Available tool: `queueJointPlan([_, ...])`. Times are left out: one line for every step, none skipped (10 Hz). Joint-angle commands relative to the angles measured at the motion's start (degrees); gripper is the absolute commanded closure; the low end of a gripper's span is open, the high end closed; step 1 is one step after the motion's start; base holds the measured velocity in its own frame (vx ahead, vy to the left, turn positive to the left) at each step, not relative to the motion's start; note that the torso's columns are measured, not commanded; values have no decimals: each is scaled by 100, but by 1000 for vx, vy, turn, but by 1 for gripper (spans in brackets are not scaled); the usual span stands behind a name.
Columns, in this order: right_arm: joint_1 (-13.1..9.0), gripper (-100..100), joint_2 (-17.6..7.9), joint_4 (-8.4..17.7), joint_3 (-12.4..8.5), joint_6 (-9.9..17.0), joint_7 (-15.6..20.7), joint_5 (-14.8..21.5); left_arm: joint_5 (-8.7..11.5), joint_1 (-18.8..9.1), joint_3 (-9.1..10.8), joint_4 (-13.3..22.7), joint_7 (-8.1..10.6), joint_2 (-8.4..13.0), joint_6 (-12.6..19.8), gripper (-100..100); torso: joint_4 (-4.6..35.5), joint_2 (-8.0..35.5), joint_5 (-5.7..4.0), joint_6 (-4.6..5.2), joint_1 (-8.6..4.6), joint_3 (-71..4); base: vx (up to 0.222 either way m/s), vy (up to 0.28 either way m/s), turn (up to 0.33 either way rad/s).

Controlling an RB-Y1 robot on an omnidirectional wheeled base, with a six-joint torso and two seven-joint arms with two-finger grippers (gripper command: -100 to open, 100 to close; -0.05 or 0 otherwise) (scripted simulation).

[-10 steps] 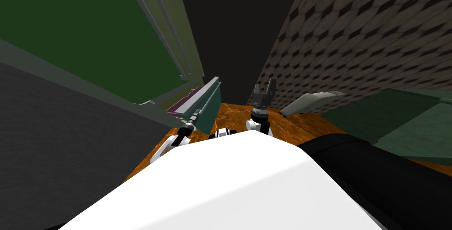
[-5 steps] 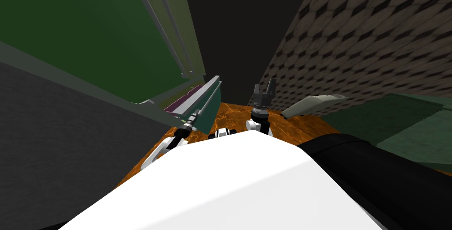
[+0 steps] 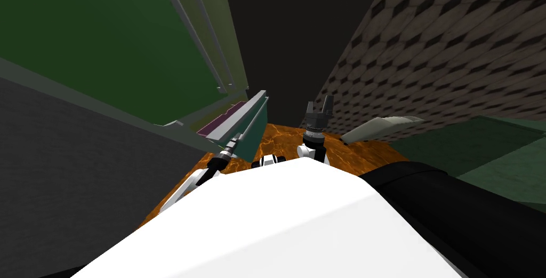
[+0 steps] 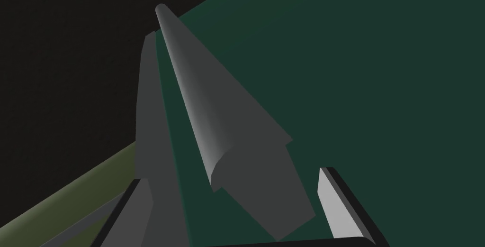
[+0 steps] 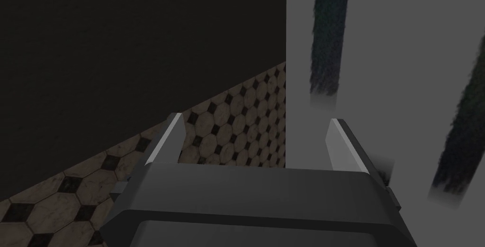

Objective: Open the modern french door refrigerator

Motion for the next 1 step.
queueJointPlan([-1, 0, 0, 0, 1, 0, 0, 0, 4, 17, -11, 7, 8, 6, 32, 0, -23, -7, 16, 3, 4, 3, 18, 0, -24])
